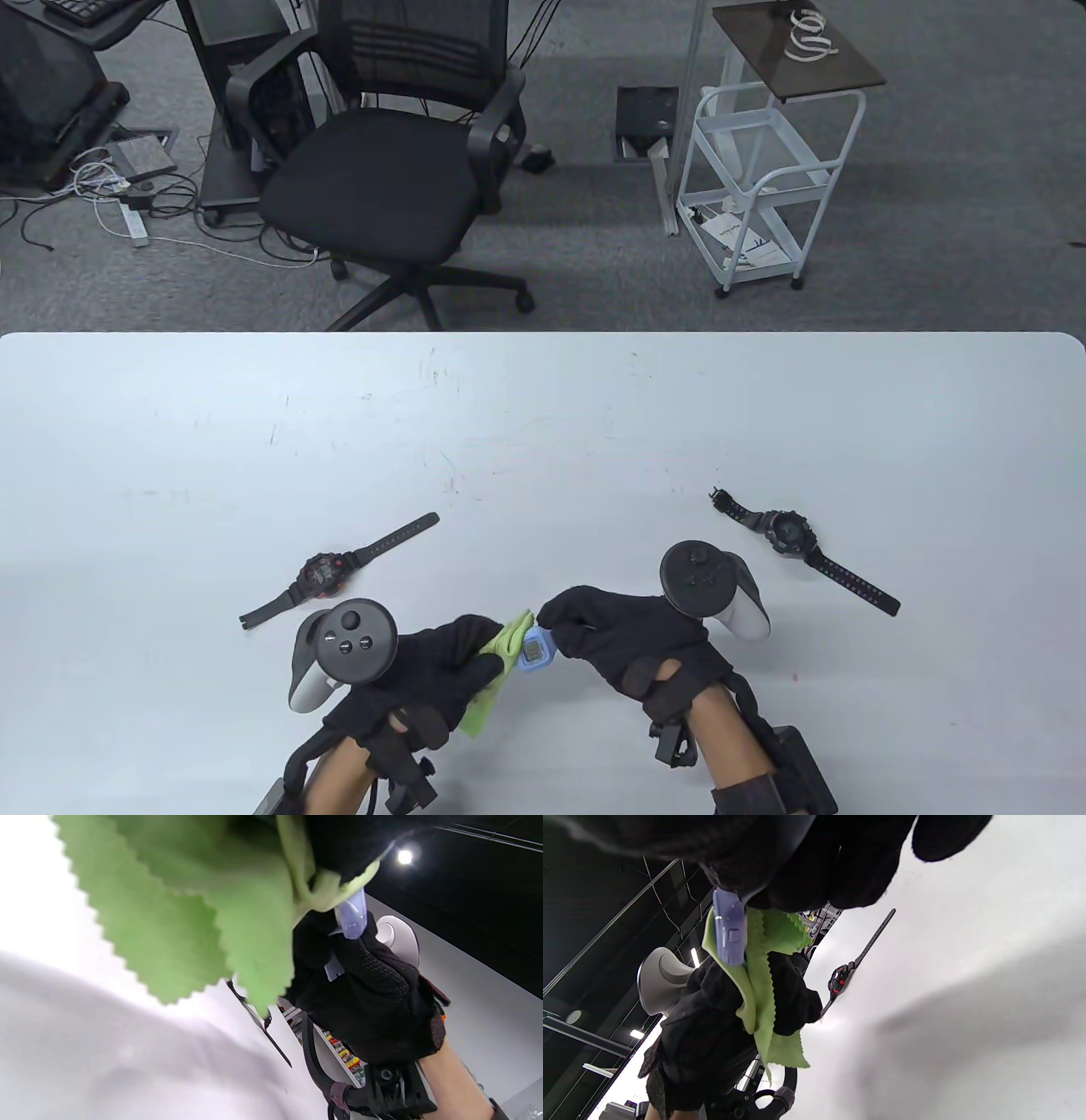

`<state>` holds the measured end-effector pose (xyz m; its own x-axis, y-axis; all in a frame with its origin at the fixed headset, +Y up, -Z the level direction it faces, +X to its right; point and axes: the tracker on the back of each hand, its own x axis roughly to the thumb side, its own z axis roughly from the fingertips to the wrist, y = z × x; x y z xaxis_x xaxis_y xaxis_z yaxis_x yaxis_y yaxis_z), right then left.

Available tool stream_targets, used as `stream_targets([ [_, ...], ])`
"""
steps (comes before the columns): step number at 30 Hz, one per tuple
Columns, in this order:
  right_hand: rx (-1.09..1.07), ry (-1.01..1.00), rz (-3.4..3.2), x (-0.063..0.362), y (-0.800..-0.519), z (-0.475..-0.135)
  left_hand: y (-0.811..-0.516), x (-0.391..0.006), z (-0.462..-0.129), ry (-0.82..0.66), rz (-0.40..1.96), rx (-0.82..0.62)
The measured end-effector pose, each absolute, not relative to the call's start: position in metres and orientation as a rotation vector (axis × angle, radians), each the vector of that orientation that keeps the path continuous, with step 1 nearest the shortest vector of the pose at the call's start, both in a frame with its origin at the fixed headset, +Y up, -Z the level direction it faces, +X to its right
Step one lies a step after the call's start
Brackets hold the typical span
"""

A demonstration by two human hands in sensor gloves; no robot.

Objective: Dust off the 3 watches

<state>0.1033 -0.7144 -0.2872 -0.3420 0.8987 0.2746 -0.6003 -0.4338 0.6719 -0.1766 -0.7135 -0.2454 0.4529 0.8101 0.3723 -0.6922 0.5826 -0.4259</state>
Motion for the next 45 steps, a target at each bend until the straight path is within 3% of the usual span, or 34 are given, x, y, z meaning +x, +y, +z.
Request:
stream_targets([
  [8, 0.770, 0.569, 1.939, 0.104, -0.716, -0.288, -0.709, -0.181, -0.243, -0.525, 0.847, -0.098],
  [14, 0.758, 0.558, 1.938, 0.108, -0.715, -0.289, -0.712, -0.178, -0.245, -0.541, 0.858, -0.149],
  [22, 0.749, 0.550, 1.947, 0.108, -0.714, -0.289, -0.710, -0.185, -0.244, -0.487, 0.802, -0.055],
  [27, 0.738, 0.545, 1.941, 0.112, -0.715, -0.289, -0.710, -0.181, -0.244, -0.517, 0.806, -0.103],
  [45, 0.729, 0.550, 1.937, 0.115, -0.716, -0.290, -0.708, -0.190, -0.244, -0.473, 0.809, -0.024],
])
